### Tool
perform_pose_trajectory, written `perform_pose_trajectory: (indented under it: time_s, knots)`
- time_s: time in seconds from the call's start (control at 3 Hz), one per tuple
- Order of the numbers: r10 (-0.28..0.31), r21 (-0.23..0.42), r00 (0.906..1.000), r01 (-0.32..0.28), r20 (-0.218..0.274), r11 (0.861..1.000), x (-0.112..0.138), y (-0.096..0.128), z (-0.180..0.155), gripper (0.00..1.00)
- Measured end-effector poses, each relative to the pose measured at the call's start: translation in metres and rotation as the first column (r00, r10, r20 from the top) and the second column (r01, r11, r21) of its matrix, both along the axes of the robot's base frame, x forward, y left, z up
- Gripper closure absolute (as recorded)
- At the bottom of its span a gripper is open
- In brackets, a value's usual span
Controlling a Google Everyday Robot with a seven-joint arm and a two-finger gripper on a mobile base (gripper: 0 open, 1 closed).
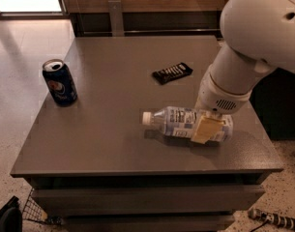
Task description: Place blue plastic bottle upright
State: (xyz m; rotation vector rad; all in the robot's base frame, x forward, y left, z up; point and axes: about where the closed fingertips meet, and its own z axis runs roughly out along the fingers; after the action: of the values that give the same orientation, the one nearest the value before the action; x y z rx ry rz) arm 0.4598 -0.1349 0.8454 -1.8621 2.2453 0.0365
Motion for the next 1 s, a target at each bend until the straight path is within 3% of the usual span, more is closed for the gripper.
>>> perform_pose_trajectory:
  time_s: [0.33, 0.67, 1.0]
  knots:
    - [-0.007, 0.119, 0.9993, 0.003, 0.038, 0.993, 0.015, -0.012, 0.026, 1.00]
    - [-0.043, 0.323, 0.9939, 0.008, 0.102, 0.946, 0.028, -0.022, 0.056, 1.00]
    - [-0.118, 0.534, 0.9801, 0.014, 0.160, 0.845, 0.030, -0.029, 0.066, 1.00]
